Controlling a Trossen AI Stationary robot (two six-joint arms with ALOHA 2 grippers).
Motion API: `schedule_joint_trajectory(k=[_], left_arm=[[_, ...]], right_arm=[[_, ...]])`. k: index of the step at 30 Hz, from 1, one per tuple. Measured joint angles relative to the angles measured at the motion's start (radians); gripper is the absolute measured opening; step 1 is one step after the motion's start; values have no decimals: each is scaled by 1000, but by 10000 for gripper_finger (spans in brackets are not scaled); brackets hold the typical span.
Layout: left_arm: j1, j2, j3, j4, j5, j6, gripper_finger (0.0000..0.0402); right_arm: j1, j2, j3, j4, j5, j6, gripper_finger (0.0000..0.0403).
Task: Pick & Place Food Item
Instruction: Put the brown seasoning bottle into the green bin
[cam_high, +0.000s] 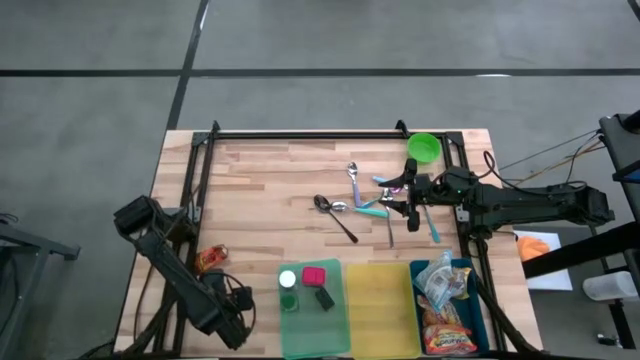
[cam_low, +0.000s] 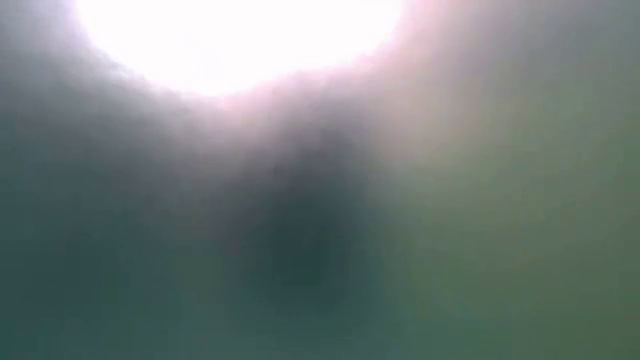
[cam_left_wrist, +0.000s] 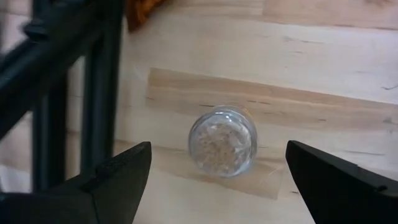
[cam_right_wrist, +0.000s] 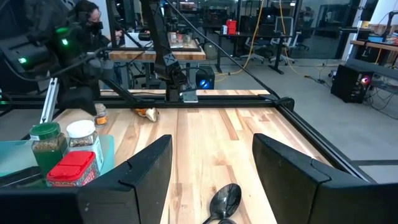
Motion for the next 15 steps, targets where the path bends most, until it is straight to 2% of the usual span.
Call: schedule_joint_trajectory(k=[5,15], left_arm=[[-1,-8,-87,131,0,-7,374],[0,-10,-146,189,-3,-7,369]], right_arm=[[0,0,0,0,0,0,221],[0,0,0,0,0,0,221]])
